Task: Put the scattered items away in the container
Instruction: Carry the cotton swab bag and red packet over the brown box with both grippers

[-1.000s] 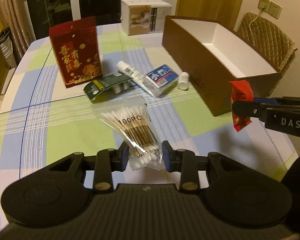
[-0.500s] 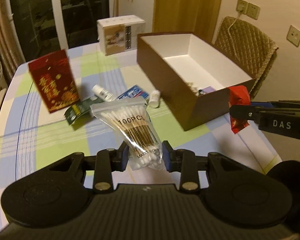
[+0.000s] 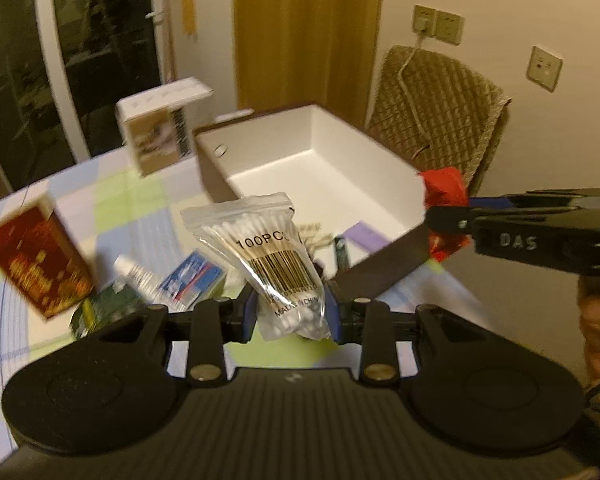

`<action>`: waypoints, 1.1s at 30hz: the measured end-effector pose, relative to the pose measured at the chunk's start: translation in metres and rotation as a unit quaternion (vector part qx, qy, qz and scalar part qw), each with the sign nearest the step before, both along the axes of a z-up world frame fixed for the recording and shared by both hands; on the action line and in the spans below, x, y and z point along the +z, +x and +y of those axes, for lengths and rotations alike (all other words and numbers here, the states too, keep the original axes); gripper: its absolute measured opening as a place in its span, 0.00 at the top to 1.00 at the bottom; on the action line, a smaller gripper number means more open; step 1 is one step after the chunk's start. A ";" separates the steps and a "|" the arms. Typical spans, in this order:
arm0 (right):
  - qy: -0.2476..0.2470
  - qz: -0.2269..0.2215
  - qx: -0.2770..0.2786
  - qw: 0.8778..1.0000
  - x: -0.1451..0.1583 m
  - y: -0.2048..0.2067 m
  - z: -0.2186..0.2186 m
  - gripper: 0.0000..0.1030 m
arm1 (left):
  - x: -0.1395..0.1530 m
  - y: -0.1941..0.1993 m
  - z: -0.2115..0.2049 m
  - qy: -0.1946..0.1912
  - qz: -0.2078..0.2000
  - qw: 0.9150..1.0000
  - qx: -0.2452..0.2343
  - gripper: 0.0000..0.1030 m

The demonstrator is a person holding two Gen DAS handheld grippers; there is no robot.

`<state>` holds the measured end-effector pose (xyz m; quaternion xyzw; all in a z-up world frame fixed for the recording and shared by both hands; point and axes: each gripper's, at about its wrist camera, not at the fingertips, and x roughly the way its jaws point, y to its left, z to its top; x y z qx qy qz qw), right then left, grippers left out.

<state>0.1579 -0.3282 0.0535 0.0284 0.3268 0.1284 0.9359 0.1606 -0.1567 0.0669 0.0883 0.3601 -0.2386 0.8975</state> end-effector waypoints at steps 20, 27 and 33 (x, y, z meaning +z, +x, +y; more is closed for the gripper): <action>-0.011 0.018 -0.008 1.000 -0.024 0.080 -0.028 0.72 | -0.028 0.068 -0.066 0.030 0.003 0.998 -0.052 0.72; -0.008 0.025 -0.005 1.000 -0.033 0.091 -0.027 0.72 | -0.041 0.078 -0.069 0.035 0.010 0.998 -0.053 0.72; -0.009 0.029 -0.004 1.000 -0.038 0.097 -0.026 0.72 | -0.047 0.084 -0.070 0.040 0.011 0.998 -0.053 0.72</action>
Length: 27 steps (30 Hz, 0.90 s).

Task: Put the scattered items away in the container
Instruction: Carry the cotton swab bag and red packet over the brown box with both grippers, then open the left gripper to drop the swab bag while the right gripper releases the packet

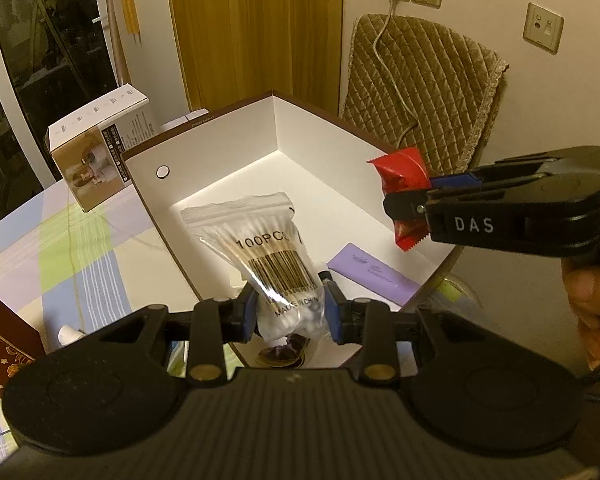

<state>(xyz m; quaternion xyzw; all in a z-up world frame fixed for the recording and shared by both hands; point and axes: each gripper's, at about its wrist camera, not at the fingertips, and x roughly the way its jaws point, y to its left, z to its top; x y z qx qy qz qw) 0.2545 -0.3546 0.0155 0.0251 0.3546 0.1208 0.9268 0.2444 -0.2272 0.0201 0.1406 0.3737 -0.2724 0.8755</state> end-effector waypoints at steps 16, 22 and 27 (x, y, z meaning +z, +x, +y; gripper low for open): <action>0.000 0.005 0.001 1.000 -0.007 0.004 0.000 0.72 | 0.002 -0.001 0.004 -0.002 -0.021 1.000 0.003 0.61; -0.001 0.005 0.002 1.000 -0.008 0.004 0.002 0.72 | 0.003 -0.002 0.005 -0.004 -0.021 1.000 0.002 0.61; -0.002 0.005 0.002 1.000 -0.007 0.005 0.004 0.72 | 0.003 -0.002 0.006 -0.004 -0.021 1.000 0.002 0.61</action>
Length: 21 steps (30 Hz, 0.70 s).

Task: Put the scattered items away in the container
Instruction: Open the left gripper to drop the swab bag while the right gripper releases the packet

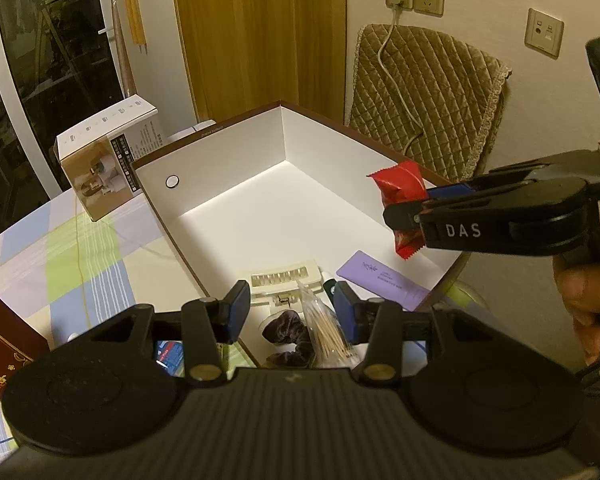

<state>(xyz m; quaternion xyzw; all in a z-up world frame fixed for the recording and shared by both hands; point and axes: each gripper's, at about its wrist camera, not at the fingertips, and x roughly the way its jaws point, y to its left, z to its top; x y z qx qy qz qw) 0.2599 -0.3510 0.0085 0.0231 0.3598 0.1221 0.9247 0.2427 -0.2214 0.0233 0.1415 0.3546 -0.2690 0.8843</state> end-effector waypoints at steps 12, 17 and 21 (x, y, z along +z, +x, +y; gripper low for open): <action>0.002 0.009 0.009 1.000 -0.003 0.003 0.004 0.71 | -0.001 -0.002 0.006 -0.003 0.002 1.000 0.003 0.58; 0.012 -0.006 0.003 1.000 -0.003 -0.001 0.002 0.09 | -0.002 -0.002 0.009 -0.002 0.002 1.000 0.005 0.58; 0.012 -0.004 0.010 1.000 -0.001 -0.001 0.003 0.09 | -0.003 -0.002 0.011 -0.001 0.003 1.000 0.007 0.58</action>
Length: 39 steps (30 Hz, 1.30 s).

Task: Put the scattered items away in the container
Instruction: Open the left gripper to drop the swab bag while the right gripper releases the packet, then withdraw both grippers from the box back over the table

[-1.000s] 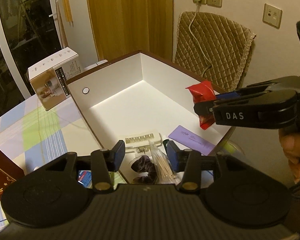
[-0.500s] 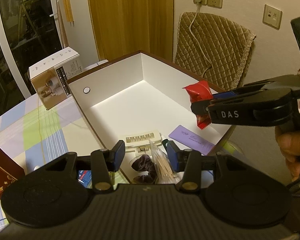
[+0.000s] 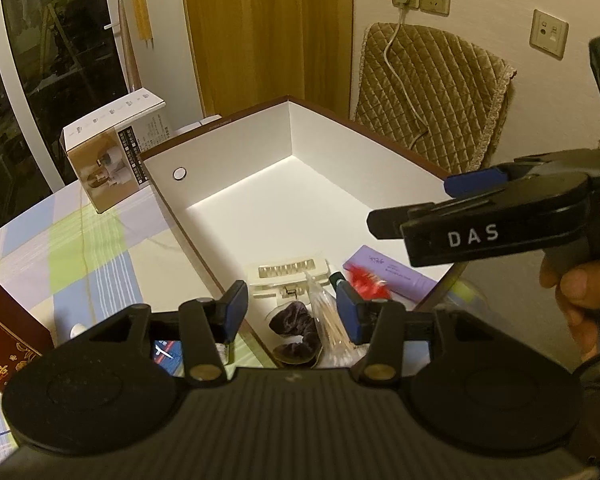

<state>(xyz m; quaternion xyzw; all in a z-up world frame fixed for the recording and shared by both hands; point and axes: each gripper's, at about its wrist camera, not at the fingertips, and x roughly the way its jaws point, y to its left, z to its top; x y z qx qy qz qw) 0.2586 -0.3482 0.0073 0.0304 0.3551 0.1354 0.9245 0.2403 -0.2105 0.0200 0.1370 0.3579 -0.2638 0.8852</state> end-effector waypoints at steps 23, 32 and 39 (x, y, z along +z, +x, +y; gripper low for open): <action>-0.002 -0.003 -0.002 1.000 0.005 -0.005 0.001 0.09 | 0.004 -0.006 0.009 -0.002 -0.001 1.000 0.003 0.56; 0.004 -0.008 -0.001 1.000 0.018 -0.021 0.005 0.09 | 0.005 -0.018 0.028 -0.002 -0.008 1.000 0.018 0.32; 0.007 -0.014 0.012 1.000 0.031 -0.034 0.017 0.09 | 0.002 -0.038 0.069 0.001 -0.008 0.999 0.054 0.07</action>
